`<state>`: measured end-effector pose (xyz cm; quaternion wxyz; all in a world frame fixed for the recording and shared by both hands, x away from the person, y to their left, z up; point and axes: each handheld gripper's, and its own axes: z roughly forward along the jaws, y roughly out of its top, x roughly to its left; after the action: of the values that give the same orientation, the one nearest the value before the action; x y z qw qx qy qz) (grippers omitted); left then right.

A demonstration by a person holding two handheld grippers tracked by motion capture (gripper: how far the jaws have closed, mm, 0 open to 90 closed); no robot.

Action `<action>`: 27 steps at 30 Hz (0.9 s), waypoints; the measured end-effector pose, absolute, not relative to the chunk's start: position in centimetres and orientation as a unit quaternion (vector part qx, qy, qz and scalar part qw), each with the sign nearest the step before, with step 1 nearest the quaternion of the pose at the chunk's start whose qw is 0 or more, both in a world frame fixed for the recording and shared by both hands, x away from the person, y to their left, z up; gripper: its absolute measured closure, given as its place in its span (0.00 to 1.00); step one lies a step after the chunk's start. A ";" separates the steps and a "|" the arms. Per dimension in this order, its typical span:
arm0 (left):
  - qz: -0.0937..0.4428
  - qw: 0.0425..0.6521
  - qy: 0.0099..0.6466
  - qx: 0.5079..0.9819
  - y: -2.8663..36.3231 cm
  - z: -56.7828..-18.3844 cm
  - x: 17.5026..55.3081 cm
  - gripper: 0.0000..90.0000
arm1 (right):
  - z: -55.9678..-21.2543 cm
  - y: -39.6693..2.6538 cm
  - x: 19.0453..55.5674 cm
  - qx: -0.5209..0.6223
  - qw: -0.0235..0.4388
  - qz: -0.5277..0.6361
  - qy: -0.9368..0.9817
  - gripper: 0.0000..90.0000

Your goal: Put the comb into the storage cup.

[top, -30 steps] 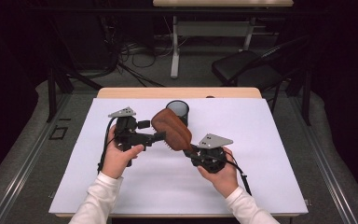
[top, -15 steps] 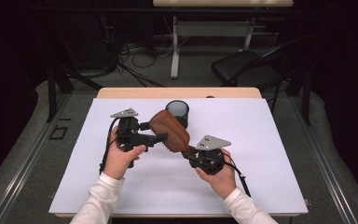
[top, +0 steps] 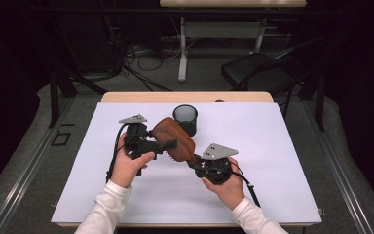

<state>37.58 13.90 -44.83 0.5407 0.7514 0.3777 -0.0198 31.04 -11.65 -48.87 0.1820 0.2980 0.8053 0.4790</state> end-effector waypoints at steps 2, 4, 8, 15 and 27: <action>-0.020 0.539 0.377 0.753 13.8 -44.9 37.6 0.03 | -48.9 -11.6 31.0 0.298 0.180 0.480 0.805 0.80; -0.022 0.537 0.375 0.755 13.7 -44.9 37.6 0.03 | -48.9 -11.5 31.0 0.297 0.178 0.480 0.806 0.80; -0.021 0.535 0.374 0.757 13.5 -45.0 37.6 0.04 | -49.0 -11.3 30.9 0.296 0.177 0.480 0.806 0.80; -0.013 0.530 0.375 0.760 13.3 -45.1 37.4 0.07 | -49.1 -11.1 30.8 0.295 0.178 0.481 0.806 0.80; -0.024 0.531 0.384 0.755 13.3 -45.6 37.6 0.11 | -49.1 -11.0 30.7 0.292 0.178 0.485 0.805 0.80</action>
<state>37.60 13.31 -45.55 0.5306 0.7550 0.3845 -0.0243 30.67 -11.01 -49.12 0.1776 0.2919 0.8049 0.4852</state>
